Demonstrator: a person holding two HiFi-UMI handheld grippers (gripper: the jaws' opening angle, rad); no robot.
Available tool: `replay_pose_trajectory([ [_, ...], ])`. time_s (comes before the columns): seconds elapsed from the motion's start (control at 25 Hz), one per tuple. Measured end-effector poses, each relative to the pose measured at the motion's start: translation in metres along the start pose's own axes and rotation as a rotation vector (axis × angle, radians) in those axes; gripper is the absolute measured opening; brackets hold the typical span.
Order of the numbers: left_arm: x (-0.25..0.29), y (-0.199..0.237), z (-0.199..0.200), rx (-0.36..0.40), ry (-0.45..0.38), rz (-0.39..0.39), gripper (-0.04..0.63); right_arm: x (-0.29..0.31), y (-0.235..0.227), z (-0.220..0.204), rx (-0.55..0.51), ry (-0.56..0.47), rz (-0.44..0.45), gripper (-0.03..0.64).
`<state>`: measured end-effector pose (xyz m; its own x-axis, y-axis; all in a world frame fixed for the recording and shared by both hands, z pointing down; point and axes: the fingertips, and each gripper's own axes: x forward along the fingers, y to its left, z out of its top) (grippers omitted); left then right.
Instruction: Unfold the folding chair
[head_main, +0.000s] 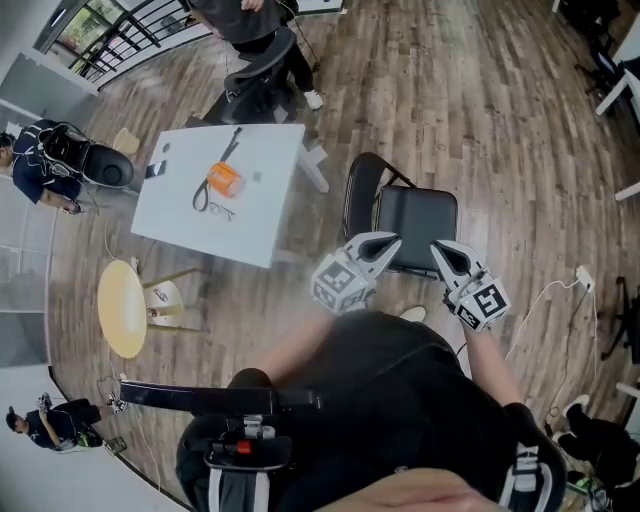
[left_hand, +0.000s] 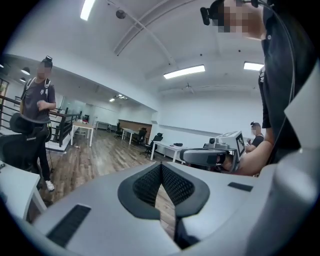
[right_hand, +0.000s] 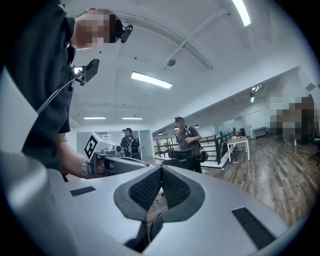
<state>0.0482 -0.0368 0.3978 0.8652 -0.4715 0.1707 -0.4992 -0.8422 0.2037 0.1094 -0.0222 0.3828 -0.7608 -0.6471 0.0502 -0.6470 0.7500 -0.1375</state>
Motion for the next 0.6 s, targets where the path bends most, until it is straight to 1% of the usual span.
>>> replay_pose_trajectory([
  [0.2, -0.013, 0.005, 0.013, 0.023, -0.019, -0.015, 0.005, 0.012, 0.017, 0.01, -0.015, -0.007, 0.006, 0.008],
  [0.4, -0.024, 0.007, 0.013, 0.016, -0.026, -0.029, 0.005, 0.016, 0.027, 0.009, -0.014, 0.004, 0.005, 0.008],
  [0.6, -0.029, 0.003, 0.008, 0.005, -0.015, -0.046, 0.005, 0.016, 0.035, 0.003, 0.0, 0.02, 0.004, 0.008],
])
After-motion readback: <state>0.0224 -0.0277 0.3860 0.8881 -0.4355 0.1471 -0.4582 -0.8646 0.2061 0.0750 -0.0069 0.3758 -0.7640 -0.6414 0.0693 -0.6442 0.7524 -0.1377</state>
